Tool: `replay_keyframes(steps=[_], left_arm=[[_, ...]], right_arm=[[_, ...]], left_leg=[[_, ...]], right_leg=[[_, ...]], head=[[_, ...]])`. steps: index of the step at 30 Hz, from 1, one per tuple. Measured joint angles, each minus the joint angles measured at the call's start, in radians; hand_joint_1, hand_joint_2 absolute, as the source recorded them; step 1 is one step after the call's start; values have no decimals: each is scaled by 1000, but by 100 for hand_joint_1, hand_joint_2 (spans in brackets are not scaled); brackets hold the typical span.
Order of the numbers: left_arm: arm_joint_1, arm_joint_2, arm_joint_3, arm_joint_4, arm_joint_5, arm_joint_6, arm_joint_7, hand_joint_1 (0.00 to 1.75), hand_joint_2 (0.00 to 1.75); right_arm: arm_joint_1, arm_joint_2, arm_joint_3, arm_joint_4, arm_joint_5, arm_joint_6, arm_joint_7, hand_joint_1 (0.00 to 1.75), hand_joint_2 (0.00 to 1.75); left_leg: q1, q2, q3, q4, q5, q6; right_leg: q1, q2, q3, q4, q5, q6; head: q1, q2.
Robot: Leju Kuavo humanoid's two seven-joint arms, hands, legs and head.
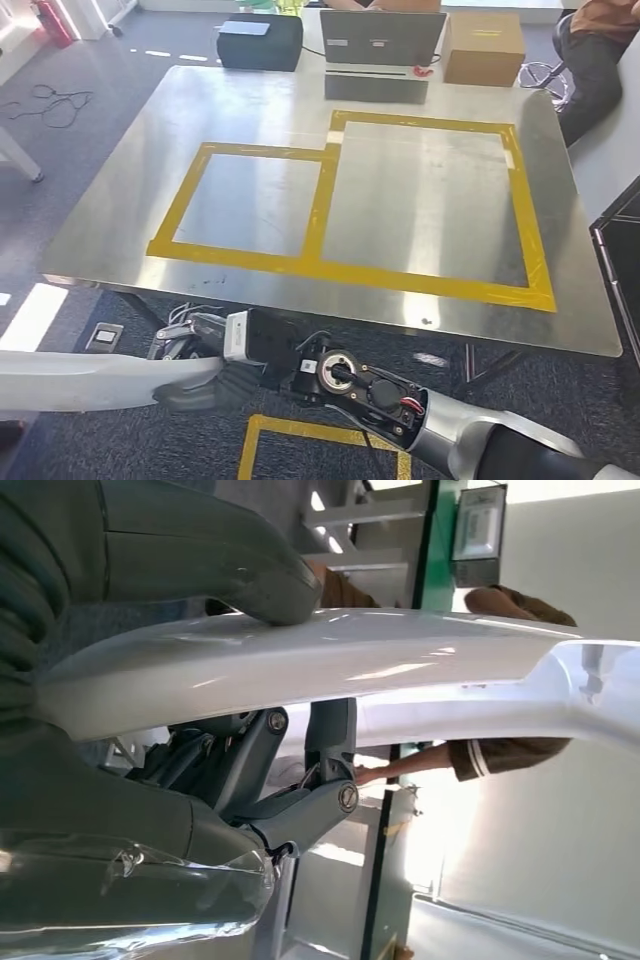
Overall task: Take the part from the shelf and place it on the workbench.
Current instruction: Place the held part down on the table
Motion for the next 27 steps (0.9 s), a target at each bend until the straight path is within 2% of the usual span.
replay_keyframes(steps=[1, 2, 3, 4, 5, 6, 7, 8, 9, 10, 11, 12, 14, 15, 16, 17, 18, 19, 20, 21, 22, 23, 25, 26, 27], left_arm=[[-1, 0, -1, 0, 1, 0, 0, 0, 175], [0, -1, -2, 0, 3, 0, 0, 0, 175], [1, 0, -2, 0, 5, 0, 0, 0, 175], [2, 1, -2, 0, 7, 0, 0, 0, 175], [2, 2, -2, 0, 10, 0, 0, 0, 175], [1, 3, -2, 0, 12, 0, 0, 0, 175], [-1, 4, -2, 0, 13, 0, 0, 0, 175], [-2, 4, -2, 0, 15, 0, -1, 0, 175], [-2, 4, -2, 0, 15, 0, -1, 0, 175], [0, 4, -2, 0, 16, 0, -2, 0, 175], [2, 4, -2, 0, 17, 0, -2, 0, 175], [3, 4, -2, 0, 18, 0, -2, 0, 175], [2, 5, -2, 0, 20, -1, -2, 0, 175], [1, 5, -2, 0, 22, -2, -3, 0, 175], [1, 5, -2, 0, 25, -2, -3, 0, 175], [2, 5, -2, 0, 28, -3, -3, 0, 175], [3, 5, -2, 0, 30, -3, -3, 0, 175], [5, 4, -2, 0, 32, -3, -3, 0, 175], [7, 3, -2, 0, 33, -3, -3, 0, 175], [6, 3, -2, 0, 35, -3, -3, 0, 175], [4, 2, -2, 0, 37, -3, -3, 0, 175], [3, 1, -2, 0, 39, -3, -3, 0, 175], [4, 5, -2, 0, 46, -3, -4, 0, 175], [6, 5, -2, 0, 50, -3, -4, 0, 175], [8, 6, -2, 0, 53, -2, -5, 0, 175]], right_arm=[[0, -3, -1, 0, 14, -14, 6, 175, 175], [-1, -5, -2, 0, 28, -29, 13, 175, 175], [-3, -8, -5, 0, 44, -48, 21, 175, 175], [-6, -10, -10, 0, 65, -70, 31, 175, 175], [-10, -13, -16, 0, 88, -95, 42, 175, 175], [-14, -17, -23, -1, 110, -119, 52, 175, 175], [-18, -23, -31, -2, 130, -139, 63, 175, 175], [-20, -31, -40, -4, 144, -154, 71, 175, 175], [-21, -38, -48, -5, 154, -163, 78, 175, 175], [-21, -44, -55, -7, 165, -170, 86, 175, 175], [-21, -48, -61, -9, 176, -177, 93, 175, 175], [-21, -54, -67, -11, 189, -187, 101, 175, 175], [-18, -74, -84, -18, 218, -218, 123, 175, 175], [-14, -87, -95, -22, 229, -232, 134, 175, 175], [-9, -101, -108, -24, 236, -241, 144, 175, 175], [-4, -115, -120, -26, 239, -245, 151, 175, 175], [1, -126, -131, -30, 241, -246, 156, 175, 175], [3, -136, -141, -34, 242, -246, 160, 175, 175], [5, -145, -150, -40, 244, -248, 163, 175, 175], [5, -154, -159, -47, 245, -251, 166, 175, 175], [6, -163, -168, -53, 246, -255, 169, 175, 175], [8, -173, -176, -59, 246, -261, 173, 175, 175], [12, -189, -192, -71, 244, -271, 179, 175, 175], [14, -199, -202, -76, 240, -277, 182, 175, 175], [17, -208, -212, -82, 237, -285, 185, 175, 175]], left_leg=[[3, 6, -27, 44, -9, -2], [4, 10, -34, 51, 0, -3], [5, 14, -20, 18, 26, -3], [5, 26, 12, -47, 61, -1], [4, 47, 50, -119, 90, 2], [0, 65, 81, -178, 110, 6], [-3, 77, 99, -214, 118, 11], [-7, 79, 104, -226, 116, 17], [-8, 68, 104, -227, 114, 23], [-7, 57, 104, -226, 113, 29], [-6, 48, 107, -227, 112, 35], [-4, 40, 109, -228, 112, 41], [-5, 23, 114, -229, 110, 52], [-6, 11, 115, -229, 108, 56], [-9, -3, 118, -228, 107, 58], [-11, -17, 121, -228, 105, 60], [-14, -31, 126, -228, 103, 61], [-16, -43, 131, -228, 101, 62], [-17, -54, 136, -228, 98, 61], [-18, -66, 137, -226, 97, 60], [-17, -76, 134, -225, 96, 58], [-15, -86, 129, -224, 97, 55], [-14, -103, 122, -224, 100, 45], [-16, -95, 119, -219, 96, 40], [-18, -75, 110, -199, 83, 34]], right_leg=[[0, -13, 0, 0, -1, 0], [0, -25, 0, 0, -3, 0], [0, -36, 2, 0, -5, 2], [0, -45, 4, 0, -7, 4], [2, -53, 6, 0, -10, 8], [6, -60, 8, 2, -14, 12], [9, -68, 10, 2, -18, 17], [13, -76, 12, 2, -22, 22], [15, -85, 15, 2, -26, 28], [13, -86, 17, 3, -31, 34], [11, -73, 15, 14, -42, 40], [8, -53, 3, 44, -62, 44], [8, -10, -56, 174, -126, 47], [10, -1, -96, 253, -156, 46], [11, 3, -129, 313, -170, 44], [12, 4, -147, 335, -163, 41], [13, 7, -144, 312, -134, 36], [15, 14, -123, 250, -88, 30], [15, 33, -95, 173, -44, 23], [14, 53, -67, 105, -11, 18], [15, 70, -46, 55, 6, 15], [15, 79, -35, 32, 8, 13], [14, 63, -24, 16, 5, 12], [11, 53, -19, 9, 7, 9], [7, 42, -13, 2, 9, 6]], head=[[0, 0], [-1, 0], [-1, 0], [-1, 0], [-2, 0], [-4, 0], [-3, 0], [-1, 0], [2, 0], [5, 0], [6, 0], [7, 0], [11, 0], [13, 0], [15, 0], [16, 0], [19, 0], [21, 0], [22, 0], [21, 0], [19, 0], [18, 0], [20, 0], [20, 0], [17, 0]])
